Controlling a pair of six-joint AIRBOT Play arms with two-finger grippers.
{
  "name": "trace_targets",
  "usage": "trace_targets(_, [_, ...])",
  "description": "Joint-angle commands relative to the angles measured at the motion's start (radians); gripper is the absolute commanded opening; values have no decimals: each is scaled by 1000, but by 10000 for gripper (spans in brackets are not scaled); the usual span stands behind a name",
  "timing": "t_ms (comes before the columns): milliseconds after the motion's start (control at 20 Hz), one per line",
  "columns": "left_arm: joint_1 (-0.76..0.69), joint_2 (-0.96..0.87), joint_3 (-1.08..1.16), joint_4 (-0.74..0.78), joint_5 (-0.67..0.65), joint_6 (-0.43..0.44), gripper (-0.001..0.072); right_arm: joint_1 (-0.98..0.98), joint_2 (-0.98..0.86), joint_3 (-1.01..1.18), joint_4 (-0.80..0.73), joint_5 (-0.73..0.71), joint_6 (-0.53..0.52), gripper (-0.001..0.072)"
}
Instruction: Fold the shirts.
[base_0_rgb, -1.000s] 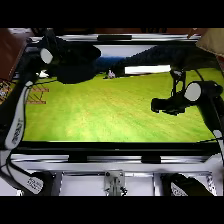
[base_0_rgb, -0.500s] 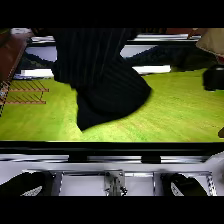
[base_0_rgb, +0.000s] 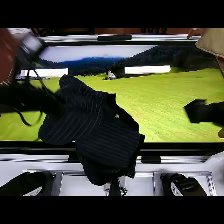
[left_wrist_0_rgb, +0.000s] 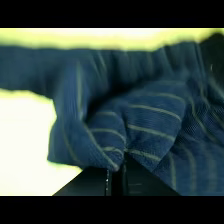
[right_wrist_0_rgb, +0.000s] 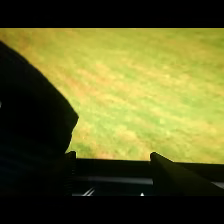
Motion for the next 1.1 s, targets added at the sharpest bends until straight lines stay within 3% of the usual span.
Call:
trace_targets(0, [26, 82, -326, 82, -45, -34, 57, 0, 5, -272, 225, -116, -39, 623])
trace_targets(200, [148, 124, -423, 89, -43, -68, 59, 1, -77, -465, 369, -303, -90, 623])
trace_targets(250, [175, 124, -421, 89, -44, -67, 102, 1, -114, -465, 377, -319, -111, 623])
trace_targets(300, [199, 124, -417, 89, -44, -67, 345, 1, -152, -465, 383, -343, -127, 623])
trace_targets(350, [215, 124, -411, 89, -45, -67, 633, 1, -182, -465, 385, -367, -134, 623])
trace_targets(400, [224, 123, -395, 89, -43, -66, 720, 1, -212, -465, 385, -394, -139, 622])
trace_targets(500, [225, 122, -346, 85, 20, -66, 720, 1, -261, -465, 386, -455, -153, 623])
trace_targets(700, [225, 52, -267, -44, 365, -24, 720, 1, -357, -465, 482, -565, -240, 623])
trace_targets(800, [227, -92, -229, -46, 386, -20, 720, 1, -399, -465, 497, -571, -250, 623])
trace_targets(1050, [279, -409, -109, -53, 295, -10, 720, 1, -421, -465, 450, -495, -252, 623])
